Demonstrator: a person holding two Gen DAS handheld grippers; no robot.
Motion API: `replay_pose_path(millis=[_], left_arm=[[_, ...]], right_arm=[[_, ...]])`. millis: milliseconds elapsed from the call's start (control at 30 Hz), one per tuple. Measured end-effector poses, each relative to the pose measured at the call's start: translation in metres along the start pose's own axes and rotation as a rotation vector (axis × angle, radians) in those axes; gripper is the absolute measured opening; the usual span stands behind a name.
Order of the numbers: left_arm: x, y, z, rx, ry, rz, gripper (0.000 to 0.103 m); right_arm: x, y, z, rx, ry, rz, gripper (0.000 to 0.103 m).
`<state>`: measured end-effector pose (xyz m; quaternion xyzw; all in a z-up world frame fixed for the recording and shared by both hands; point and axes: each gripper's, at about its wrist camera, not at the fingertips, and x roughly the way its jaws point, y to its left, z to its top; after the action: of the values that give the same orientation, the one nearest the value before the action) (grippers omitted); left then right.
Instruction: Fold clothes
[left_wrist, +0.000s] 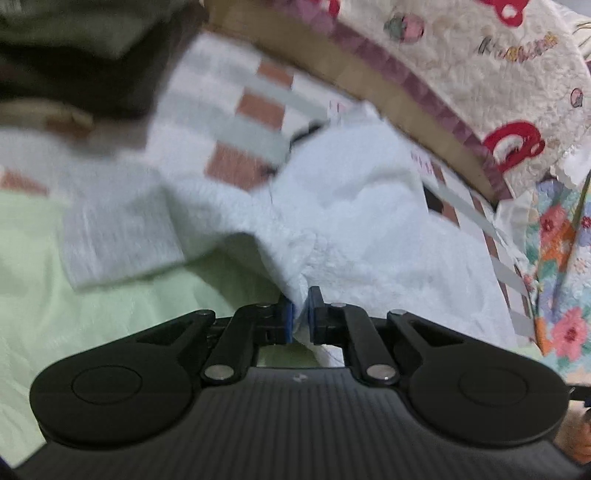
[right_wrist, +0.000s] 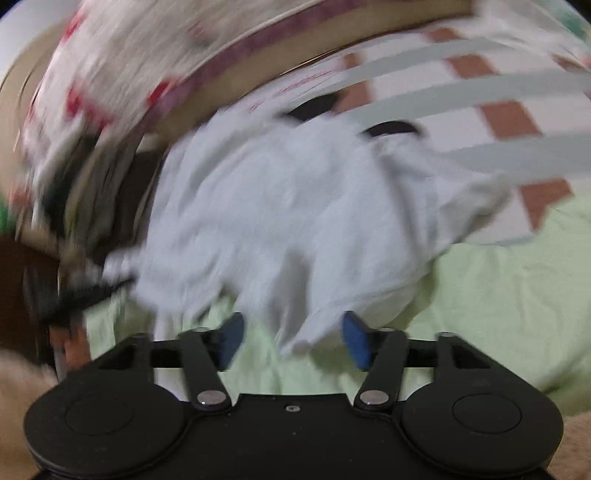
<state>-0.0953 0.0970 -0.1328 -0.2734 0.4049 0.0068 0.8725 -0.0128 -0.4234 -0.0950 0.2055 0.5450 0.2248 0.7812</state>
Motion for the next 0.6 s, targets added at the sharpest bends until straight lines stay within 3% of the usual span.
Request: replay_pose_path(millis=[133, 300, 400, 500, 533, 600], left_arm=[[-0.015, 0.010, 0.002, -0.080, -0.062, -0.008, 0.007], [-0.006, 0.016, -0.012, -0.045, 0.018, 0.091, 0.006], [-0.006, 0.027, -0.018, -0.094, 0.030, 0.043, 0.006], [-0.009, 0.033, -0.018, -0.133, 0.023, 0.003, 0.007], [-0.011, 0.035, -0.018, -0.145, 0.024, -0.011, 0.007], [-0.013, 0.036, -0.017, -0.153, 0.023, -0.037, 0.007]], right_arm=[[0.015, -0.027, 0.012, 0.172, -0.011, -0.140, 0.069], [0.046, -0.036, 0.021, 0.188, 0.053, -0.222, 0.069], [0.064, -0.044, 0.021, 0.274, 0.085, -0.191, 0.070], [0.066, -0.049, 0.018, 0.351, 0.081, 0.010, 0.010], [0.060, -0.050, 0.017, 0.371, 0.034, 0.087, 0.009], [0.029, -0.040, 0.018, 0.288, -0.162, 0.144, 0.009]])
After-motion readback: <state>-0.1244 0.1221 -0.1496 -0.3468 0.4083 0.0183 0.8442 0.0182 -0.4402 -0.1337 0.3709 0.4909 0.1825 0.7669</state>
